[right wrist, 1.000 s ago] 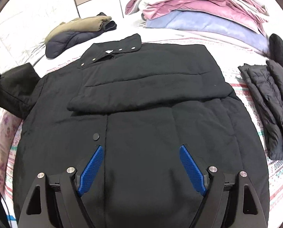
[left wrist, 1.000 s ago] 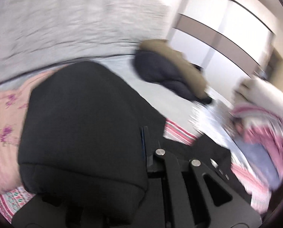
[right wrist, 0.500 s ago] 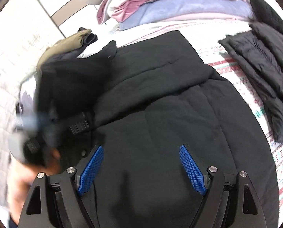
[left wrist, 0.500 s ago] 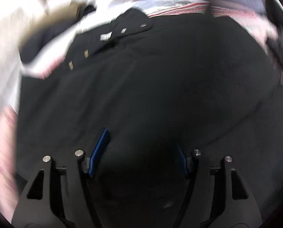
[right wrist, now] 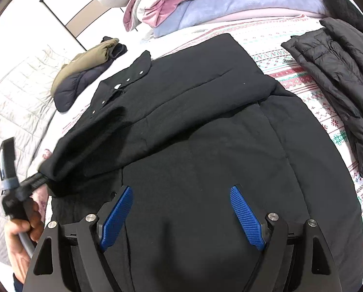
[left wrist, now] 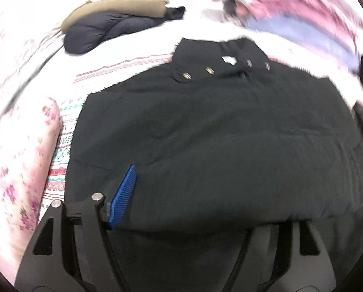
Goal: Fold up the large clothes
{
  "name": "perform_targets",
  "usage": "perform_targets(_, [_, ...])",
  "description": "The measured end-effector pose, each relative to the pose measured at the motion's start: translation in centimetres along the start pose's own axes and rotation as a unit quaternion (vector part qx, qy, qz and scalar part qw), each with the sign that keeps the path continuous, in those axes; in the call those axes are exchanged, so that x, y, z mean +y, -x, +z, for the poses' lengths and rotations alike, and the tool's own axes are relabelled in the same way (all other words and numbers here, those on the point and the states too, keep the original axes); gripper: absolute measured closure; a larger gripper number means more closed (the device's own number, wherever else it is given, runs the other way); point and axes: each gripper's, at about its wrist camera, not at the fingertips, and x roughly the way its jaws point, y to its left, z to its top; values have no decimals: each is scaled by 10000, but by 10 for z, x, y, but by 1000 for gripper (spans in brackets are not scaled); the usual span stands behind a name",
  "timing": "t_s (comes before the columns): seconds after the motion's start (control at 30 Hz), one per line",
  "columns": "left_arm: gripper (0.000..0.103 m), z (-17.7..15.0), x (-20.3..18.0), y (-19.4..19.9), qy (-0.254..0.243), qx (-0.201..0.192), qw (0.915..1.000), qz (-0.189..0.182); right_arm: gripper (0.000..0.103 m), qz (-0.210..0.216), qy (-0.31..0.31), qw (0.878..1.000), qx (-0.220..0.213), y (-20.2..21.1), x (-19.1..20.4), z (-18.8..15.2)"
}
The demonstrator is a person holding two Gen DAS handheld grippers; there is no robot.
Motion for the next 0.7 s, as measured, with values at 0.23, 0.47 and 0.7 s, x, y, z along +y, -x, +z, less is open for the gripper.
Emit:
perform_targets(0.23, [32, -15, -75, -5, -602, -99, 9978, -246, 19, -81, 203, 9998, -21, -4, 11, -1])
perform_targets(0.47, [32, -51, -148, -34, -1890, 374, 9811, 155, 19, -227, 170, 9996, 52, -12, 4, -1])
perform_targets(0.7, [31, -34, -105, -15, -817, 703, 9845, -1386, 19, -116, 314, 9994, -24, -7, 10, -3])
